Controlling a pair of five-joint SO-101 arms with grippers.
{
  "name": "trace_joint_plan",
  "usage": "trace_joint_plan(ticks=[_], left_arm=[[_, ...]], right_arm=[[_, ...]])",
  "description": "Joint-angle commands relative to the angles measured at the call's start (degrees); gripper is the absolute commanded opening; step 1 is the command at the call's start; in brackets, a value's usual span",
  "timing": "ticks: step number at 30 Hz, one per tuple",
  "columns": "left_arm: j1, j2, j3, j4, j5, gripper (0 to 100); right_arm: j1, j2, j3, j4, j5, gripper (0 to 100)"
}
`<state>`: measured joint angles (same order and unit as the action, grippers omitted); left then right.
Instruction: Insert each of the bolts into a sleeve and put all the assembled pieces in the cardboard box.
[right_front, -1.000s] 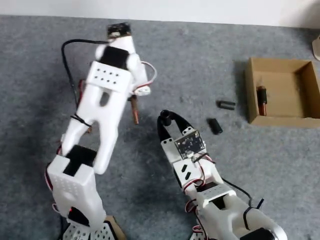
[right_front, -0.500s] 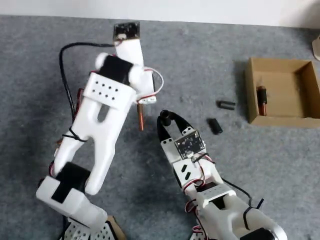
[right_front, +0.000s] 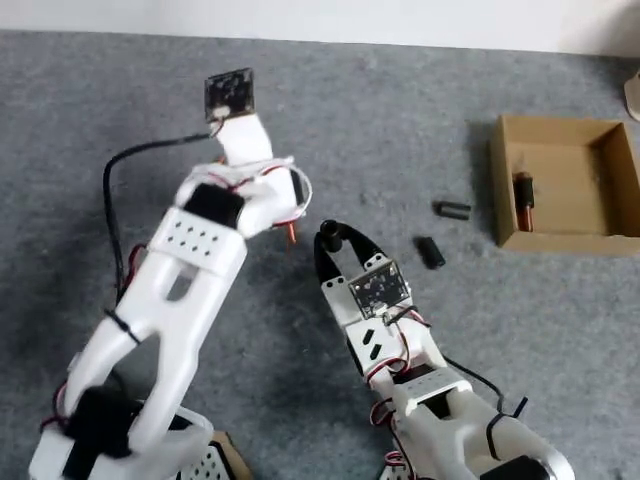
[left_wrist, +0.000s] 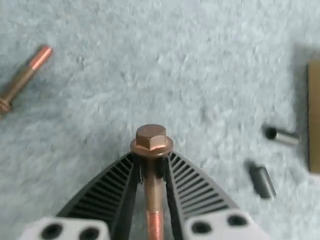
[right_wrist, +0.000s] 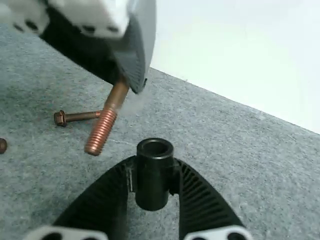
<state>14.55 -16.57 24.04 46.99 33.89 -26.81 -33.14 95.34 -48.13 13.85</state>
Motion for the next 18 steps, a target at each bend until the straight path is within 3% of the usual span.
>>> trace_joint_plan(ticks=[1,15,18], left_arm=[[-0.6,-6.5,5.0,-10.0,-0.4,0],[-0.1,-27.2,17.0,-14.9,-1.8,0],[-0.1,-30.7,22.3,-20.8,-1.8,0]], right_arm=[[-0.7,-0.7,8.2,0.1,0.7,0.5],[-0.7,-1.4,3.6,10.2,0.5,0.5],[-2.3,-1.4,3.6,10.2,0.4,0.5]])
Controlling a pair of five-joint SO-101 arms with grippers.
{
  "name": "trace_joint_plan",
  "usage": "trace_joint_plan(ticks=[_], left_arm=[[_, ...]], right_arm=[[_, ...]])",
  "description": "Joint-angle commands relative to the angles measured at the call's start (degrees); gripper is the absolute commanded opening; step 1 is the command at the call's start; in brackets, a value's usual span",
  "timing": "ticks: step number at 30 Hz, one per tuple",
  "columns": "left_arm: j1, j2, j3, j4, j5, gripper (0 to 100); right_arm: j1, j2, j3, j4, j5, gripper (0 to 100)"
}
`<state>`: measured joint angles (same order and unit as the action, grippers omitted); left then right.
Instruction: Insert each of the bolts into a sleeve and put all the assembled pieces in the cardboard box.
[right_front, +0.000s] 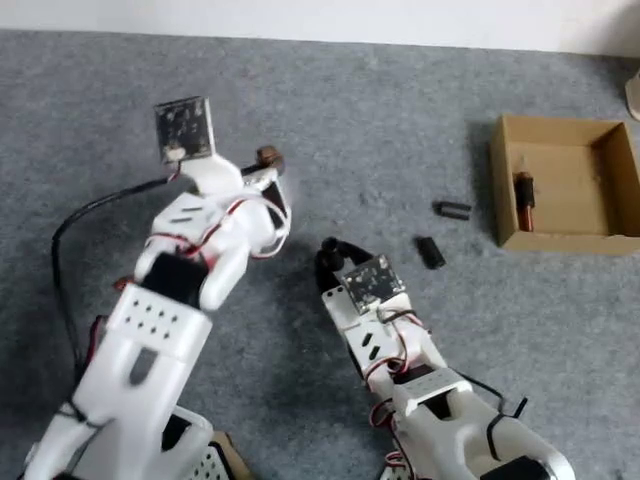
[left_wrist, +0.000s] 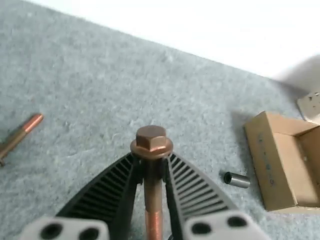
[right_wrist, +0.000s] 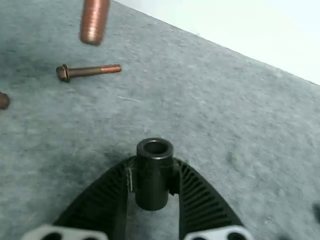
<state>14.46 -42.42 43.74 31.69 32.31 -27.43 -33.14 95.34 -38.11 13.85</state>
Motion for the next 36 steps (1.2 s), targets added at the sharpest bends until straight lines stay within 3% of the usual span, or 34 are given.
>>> trace_joint_plan(ticks=[1,6,9,20,36], left_arm=[[0.0,-5.9,5.1,-8.6,-0.3,0],[0.0,-10.9,16.8,-24.1,-0.5,0],[0.1,-13.2,20.6,-28.7,-0.6,0],[7.7,-14.7,25.5,-28.7,-0.6,0],[7.8,-14.3,28.4,-29.0,-5.5,0]], right_arm=[[-2.6,-1.4,3.6,0.1,0.4,0.5],[-4.2,-1.4,3.5,-2.0,0.4,0.5],[-4.0,-1.3,3.6,-5.3,0.3,0.5],[-3.8,-1.4,4.0,-5.5,0.4,0.5],[-3.8,-1.5,4.0,-5.5,0.5,0.5]])
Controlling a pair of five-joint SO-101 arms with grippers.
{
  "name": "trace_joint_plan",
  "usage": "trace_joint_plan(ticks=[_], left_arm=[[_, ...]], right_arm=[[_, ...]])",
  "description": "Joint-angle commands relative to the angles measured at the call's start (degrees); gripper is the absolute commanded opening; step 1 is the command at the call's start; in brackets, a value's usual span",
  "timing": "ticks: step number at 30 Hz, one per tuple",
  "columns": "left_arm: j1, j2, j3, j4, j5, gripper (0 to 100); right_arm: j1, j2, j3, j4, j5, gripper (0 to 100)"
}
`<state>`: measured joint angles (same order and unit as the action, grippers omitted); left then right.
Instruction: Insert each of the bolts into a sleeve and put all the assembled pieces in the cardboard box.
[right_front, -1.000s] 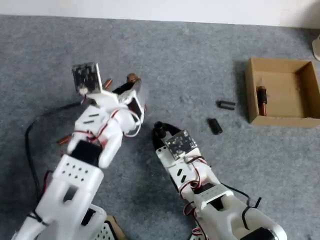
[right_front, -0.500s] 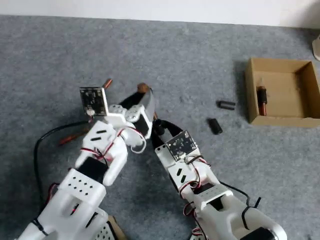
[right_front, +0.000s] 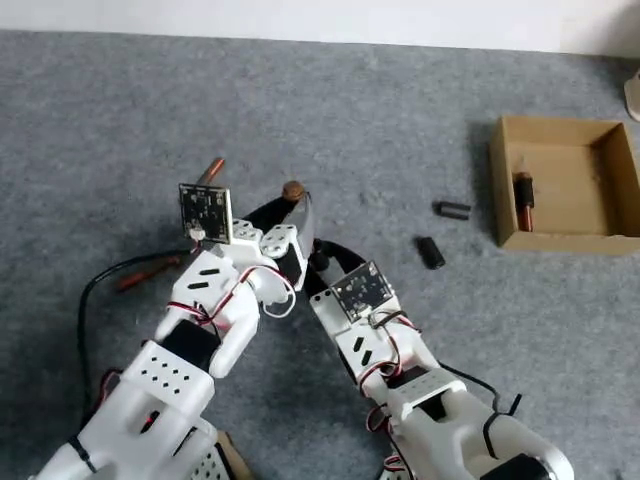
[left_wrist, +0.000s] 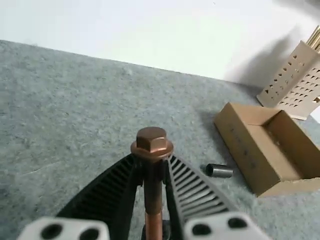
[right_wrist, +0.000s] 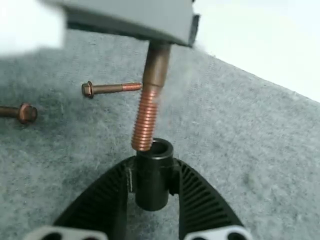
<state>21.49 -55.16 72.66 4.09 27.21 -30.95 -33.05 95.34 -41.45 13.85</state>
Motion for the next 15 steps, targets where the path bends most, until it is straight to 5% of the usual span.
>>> trace_joint_plan(ticks=[1,9,15], left_arm=[[0.7,-1.5,-0.5,-1.4,-0.4,0],[0.7,-1.5,-0.9,-1.6,-0.4,0],[0.7,-1.5,1.8,-9.0,-0.4,0]], right_arm=[[-0.3,-1.5,4.0,-2.2,0.5,0.5],[-0.7,-1.5,4.0,-2.2,0.5,0.5],[-0.7,-1.5,3.9,-2.2,0.4,0.5]])
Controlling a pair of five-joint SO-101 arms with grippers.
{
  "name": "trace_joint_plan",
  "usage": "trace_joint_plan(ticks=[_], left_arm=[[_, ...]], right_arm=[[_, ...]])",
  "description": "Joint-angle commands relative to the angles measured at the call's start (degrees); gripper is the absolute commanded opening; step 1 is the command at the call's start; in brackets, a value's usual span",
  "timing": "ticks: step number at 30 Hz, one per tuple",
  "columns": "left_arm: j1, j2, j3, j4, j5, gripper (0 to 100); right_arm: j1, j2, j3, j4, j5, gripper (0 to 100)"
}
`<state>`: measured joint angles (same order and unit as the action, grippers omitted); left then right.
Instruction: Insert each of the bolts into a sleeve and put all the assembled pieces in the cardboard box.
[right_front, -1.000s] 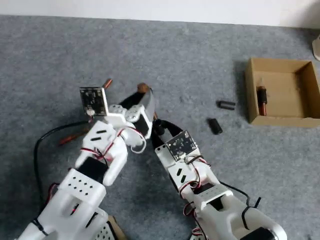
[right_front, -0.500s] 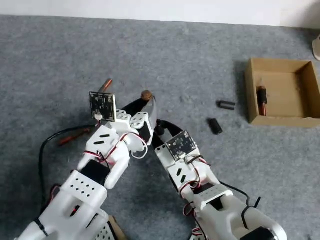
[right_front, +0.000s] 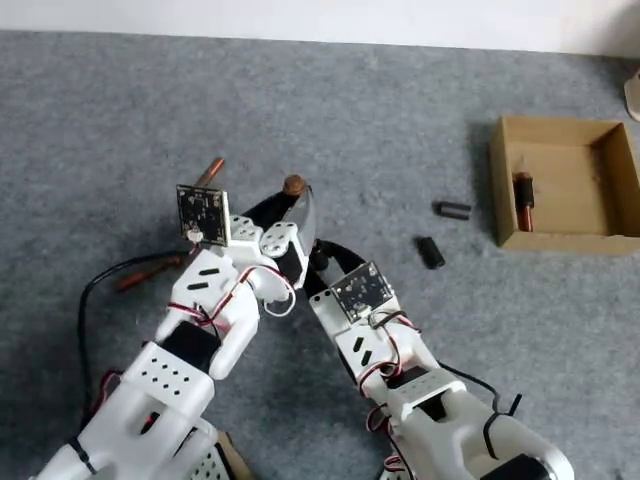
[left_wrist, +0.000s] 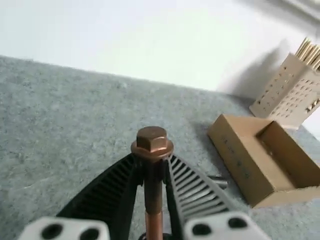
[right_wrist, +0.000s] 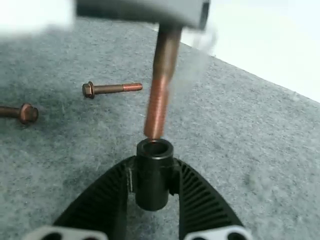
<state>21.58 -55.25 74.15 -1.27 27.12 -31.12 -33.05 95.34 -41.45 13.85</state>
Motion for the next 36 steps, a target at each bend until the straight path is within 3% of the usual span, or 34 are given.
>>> trace_joint_plan(ticks=[1,10,15,24,30,33,36], left_arm=[[0.7,-1.4,0.7,-4.0,-0.4,0],[0.7,-1.4,2.0,-4.1,-0.4,0],[0.9,-1.4,2.7,-4.0,-0.4,0],[4.4,-1.4,4.5,-4.1,-6.8,0],[4.2,-1.4,4.6,-3.9,-8.1,1],[4.3,-1.4,4.5,-3.8,-8.1,8],[4.1,-1.4,4.6,-3.6,-6.0,23]], right_arm=[[-0.5,-1.5,3.9,-2.2,0.4,0.5],[-0.5,-1.9,3.9,-2.2,0.5,0.5],[-0.4,-10.7,4.8,-1.6,0.4,0.5],[-0.1,-29.1,8.1,18.3,0.1,0.5],[0.9,-38.6,8.1,27.6,-4.1,0.5],[2.8,-41.4,8.4,30.1,-4.1,0.5],[3.1,-42.1,8.4,31.3,-4.1,0.5]])
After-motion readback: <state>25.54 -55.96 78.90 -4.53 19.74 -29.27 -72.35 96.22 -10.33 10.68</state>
